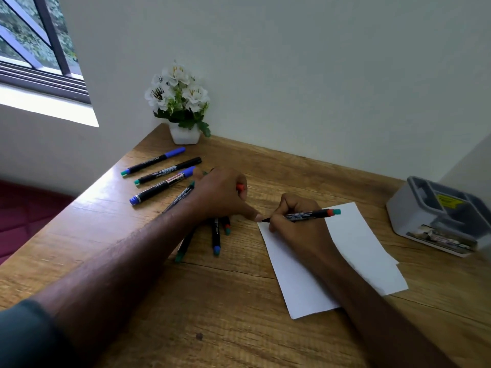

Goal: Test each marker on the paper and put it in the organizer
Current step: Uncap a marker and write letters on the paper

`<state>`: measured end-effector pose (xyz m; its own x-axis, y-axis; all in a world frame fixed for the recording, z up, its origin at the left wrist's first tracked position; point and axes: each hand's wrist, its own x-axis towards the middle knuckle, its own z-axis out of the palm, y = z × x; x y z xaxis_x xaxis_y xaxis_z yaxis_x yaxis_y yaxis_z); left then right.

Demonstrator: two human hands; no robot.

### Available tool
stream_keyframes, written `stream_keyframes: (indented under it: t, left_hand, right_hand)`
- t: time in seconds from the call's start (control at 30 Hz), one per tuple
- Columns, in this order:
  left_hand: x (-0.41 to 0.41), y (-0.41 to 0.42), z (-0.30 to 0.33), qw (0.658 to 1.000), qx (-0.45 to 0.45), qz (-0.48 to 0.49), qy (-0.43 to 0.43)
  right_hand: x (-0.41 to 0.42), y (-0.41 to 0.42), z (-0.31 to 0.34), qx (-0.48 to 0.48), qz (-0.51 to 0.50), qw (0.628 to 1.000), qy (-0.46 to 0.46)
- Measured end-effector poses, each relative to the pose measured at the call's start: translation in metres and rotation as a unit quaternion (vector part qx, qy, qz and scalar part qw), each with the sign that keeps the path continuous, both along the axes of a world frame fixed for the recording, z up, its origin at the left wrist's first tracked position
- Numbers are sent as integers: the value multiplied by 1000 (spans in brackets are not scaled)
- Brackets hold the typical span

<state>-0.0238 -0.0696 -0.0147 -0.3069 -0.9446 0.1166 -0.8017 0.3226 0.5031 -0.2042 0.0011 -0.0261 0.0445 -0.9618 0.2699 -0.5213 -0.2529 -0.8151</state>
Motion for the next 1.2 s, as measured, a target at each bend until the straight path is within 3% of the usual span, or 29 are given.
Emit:
stream_keyframes:
  t: [0.27, 0.93, 1.2]
  left_hand:
    - [0, -1, 0, 997, 45, -25, 55]
    - [1, -6, -3, 998, 49, -17, 33]
    - [1, -3, 0, 999, 41, -12, 24]
  right_hand:
    - [0, -1, -1, 14, -9, 1000, -9]
    - [2, 0, -2, -2, -6, 1000, 28]
    - [1, -1, -2, 6, -12, 1000, -3]
